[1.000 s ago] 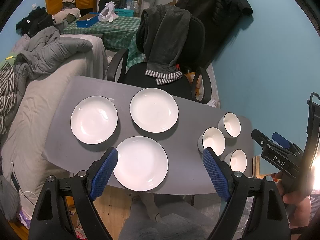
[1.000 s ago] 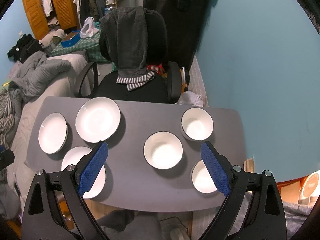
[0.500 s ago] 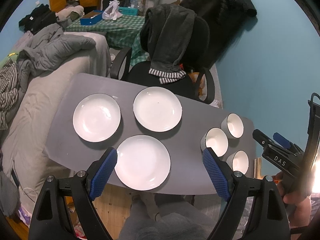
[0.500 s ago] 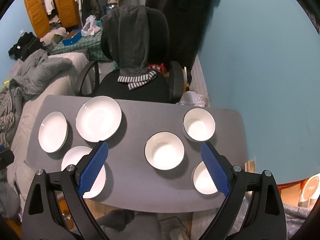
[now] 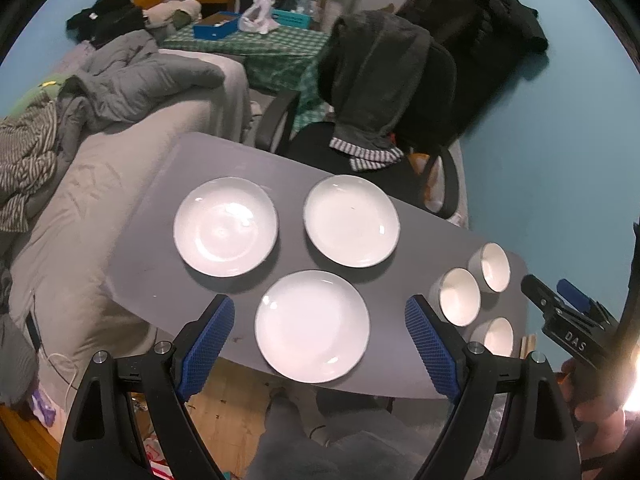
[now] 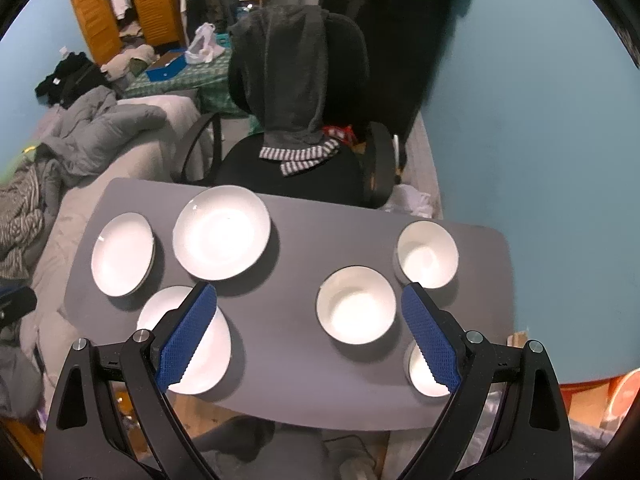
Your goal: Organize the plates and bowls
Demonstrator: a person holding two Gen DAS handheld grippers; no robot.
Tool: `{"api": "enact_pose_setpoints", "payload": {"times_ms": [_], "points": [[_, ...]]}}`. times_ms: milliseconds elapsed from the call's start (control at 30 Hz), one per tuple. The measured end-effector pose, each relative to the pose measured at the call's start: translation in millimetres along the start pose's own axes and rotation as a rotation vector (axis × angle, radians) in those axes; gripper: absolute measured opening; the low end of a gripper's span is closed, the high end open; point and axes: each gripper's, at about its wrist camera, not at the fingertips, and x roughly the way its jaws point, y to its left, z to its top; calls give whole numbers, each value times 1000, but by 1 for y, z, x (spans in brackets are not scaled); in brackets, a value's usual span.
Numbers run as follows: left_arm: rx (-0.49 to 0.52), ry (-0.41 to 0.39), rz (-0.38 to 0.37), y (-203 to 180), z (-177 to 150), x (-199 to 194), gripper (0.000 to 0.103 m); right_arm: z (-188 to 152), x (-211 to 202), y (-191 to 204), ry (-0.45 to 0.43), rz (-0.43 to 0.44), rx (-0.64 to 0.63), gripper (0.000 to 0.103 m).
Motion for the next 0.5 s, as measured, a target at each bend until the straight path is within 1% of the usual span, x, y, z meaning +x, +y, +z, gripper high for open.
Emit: {"api": "enact_pose_setpoints", "payload": {"times_ms": [100, 200, 400, 500], "points": [[-8, 2, 15, 10, 0, 1, 88, 0, 3, 7, 0, -2, -23, 92], [-17, 10, -5, 17, 1, 4, 88, 1, 6, 15, -2, 2, -46, 92], [-31, 23, 4, 34, -4, 14, 88, 3, 17, 31, 15, 63, -70, 92], [-26, 32, 12, 44, -9, 21, 88, 2, 22, 41, 9, 73, -95, 92]]}}
